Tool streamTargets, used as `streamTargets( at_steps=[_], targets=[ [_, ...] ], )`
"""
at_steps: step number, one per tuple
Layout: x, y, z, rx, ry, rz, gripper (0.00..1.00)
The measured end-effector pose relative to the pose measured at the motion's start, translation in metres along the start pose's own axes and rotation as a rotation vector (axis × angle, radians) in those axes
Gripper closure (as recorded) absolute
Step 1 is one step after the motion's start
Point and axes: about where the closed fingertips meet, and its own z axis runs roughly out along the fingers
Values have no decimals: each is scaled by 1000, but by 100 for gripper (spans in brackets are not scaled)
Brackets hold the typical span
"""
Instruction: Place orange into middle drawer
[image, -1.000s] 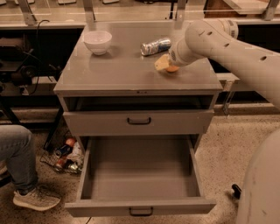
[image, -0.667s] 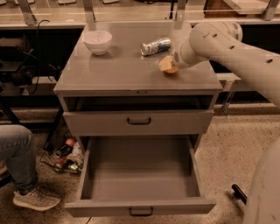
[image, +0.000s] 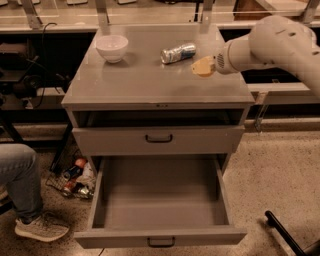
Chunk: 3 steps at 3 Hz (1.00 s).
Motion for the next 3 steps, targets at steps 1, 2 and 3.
streamTargets(
  at_steps=[1,2,3],
  targets=[
    [6,19,-51,-83,15,-94,100],
    [15,25,-56,-108,41,-137,100],
    [19,25,-52,-125,50,-134,100]
  ],
)
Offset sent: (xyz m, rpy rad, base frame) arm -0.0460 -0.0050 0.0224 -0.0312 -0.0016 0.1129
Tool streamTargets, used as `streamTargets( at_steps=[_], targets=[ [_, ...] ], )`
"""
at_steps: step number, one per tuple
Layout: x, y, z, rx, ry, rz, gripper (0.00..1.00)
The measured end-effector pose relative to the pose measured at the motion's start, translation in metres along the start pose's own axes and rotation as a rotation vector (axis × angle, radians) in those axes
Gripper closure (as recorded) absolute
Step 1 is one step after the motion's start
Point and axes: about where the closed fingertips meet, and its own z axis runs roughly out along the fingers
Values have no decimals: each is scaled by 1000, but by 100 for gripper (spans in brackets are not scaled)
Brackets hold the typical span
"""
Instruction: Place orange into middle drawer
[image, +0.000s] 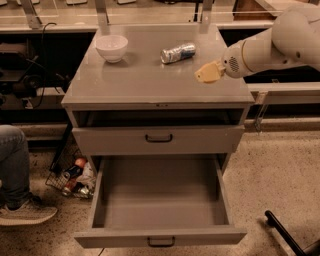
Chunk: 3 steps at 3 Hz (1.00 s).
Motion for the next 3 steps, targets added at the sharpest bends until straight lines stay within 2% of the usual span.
streamTargets(
  at_steps=[1,2,3],
  targets=[
    [17,22,-7,-49,12,-15,100],
    [42,56,-24,-52,48,-41,100],
    [94,94,-20,-57,111,-54,100]
  ],
)
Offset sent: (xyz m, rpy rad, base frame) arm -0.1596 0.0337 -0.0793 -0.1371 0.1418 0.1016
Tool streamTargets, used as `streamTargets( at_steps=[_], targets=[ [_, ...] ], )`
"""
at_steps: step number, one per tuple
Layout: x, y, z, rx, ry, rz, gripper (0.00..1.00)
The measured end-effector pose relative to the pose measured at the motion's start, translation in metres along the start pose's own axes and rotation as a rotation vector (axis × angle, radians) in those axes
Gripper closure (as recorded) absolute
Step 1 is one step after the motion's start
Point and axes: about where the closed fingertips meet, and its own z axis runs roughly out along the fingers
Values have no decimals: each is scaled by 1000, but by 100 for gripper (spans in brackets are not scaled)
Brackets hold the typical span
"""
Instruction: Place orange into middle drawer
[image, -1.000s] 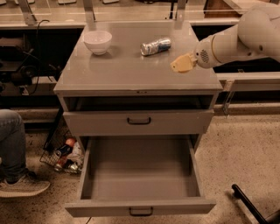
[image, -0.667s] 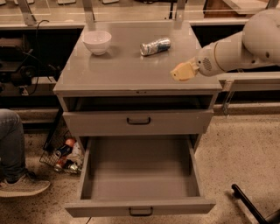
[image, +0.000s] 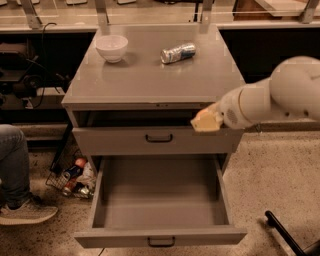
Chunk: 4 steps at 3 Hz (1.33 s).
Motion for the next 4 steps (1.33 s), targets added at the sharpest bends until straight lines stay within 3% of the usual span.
streamTargets(
  at_steps=[1,2,3,4],
  targets=[
    [34,21,17,-33,59,7,100],
    [35,22,18,-35,61,8,100],
    [61,31,41,-26,66,42,100],
    [129,62,98,-60,81,116,100]
  ],
)
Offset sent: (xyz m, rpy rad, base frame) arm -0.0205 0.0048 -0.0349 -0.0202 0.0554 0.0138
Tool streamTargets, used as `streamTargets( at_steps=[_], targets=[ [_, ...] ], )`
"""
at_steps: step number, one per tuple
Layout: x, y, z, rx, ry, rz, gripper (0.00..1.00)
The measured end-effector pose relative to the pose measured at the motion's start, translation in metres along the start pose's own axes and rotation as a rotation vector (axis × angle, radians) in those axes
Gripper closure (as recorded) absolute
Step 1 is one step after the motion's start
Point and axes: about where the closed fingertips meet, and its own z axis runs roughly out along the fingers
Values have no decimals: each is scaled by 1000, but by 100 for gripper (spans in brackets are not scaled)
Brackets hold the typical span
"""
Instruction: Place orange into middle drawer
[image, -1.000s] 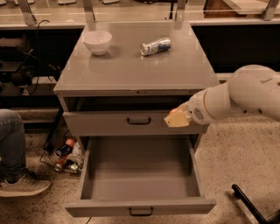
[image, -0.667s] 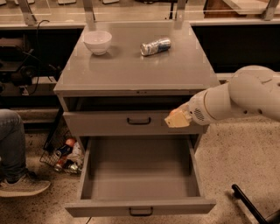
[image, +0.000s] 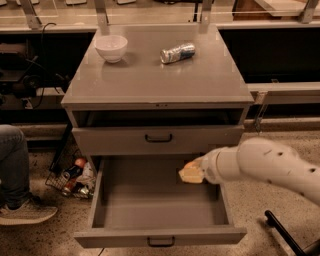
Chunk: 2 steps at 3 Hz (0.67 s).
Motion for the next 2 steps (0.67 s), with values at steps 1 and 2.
streamTargets(
  at_steps=[1,2],
  targets=[
    [43,17,66,-54,-47,55,100],
    [44,8,88,-34,-111,94,100]
  ],
)
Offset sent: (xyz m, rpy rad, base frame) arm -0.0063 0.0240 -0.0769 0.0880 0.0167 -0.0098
